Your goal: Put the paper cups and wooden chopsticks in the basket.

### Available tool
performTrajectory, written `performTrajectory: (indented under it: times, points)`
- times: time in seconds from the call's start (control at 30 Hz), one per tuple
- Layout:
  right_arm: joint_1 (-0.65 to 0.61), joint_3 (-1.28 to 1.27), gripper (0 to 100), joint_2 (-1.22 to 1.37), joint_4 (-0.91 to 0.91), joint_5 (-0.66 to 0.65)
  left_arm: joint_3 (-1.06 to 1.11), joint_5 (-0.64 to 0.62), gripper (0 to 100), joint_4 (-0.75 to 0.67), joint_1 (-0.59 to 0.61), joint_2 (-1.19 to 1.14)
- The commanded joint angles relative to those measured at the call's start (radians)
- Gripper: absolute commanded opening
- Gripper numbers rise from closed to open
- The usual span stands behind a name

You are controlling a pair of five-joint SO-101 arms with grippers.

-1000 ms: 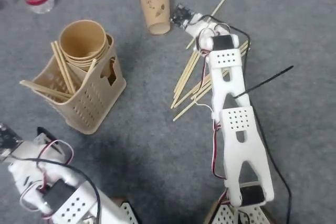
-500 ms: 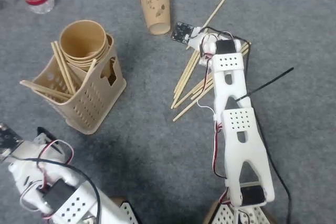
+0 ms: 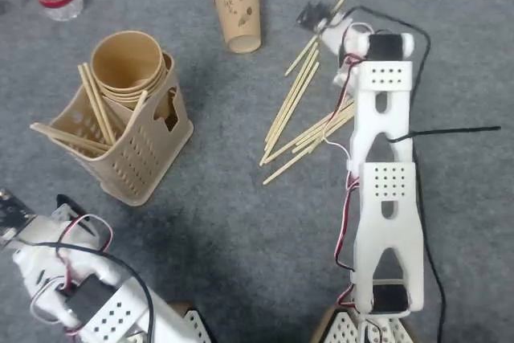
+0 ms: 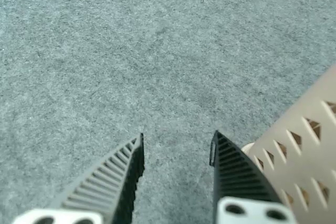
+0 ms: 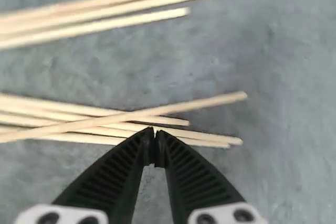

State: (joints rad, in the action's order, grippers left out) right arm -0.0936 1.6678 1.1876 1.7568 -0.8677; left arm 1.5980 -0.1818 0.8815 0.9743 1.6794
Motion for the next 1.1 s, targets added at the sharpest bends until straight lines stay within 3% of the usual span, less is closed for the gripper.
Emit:
performTrajectory:
  times: [0.0,0.13,0.2,0.37,0.7,1.07]
  points:
    - [0.038,0.008,0.7,-0.101,0.039,-0.015,-0.005,0.009,19,-0.017,-0.008,0.008]
    - [0.096,-0.121,15.7,-0.107,0.045,-0.387,-0.005,0.009,19,-0.017,-0.006,0.008]
    - [0.105,-0.236,23.2,-0.127,0.045,-0.453,-0.005,0.009,19,-0.017,-0.006,0.008]
    - [0.067,-0.485,18.3,-0.154,0.036,-0.611,-0.005,0.009,19,-0.021,-0.008,0.008]
    - [0.019,-0.497,17.7,-0.101,-0.036,-0.692,-0.005,0.009,19,-0.023,-0.008,0.008]
    - [0.053,-0.445,17.7,-0.229,0.035,-0.733,-0.005,0.009,19,-0.023,-0.008,0.008]
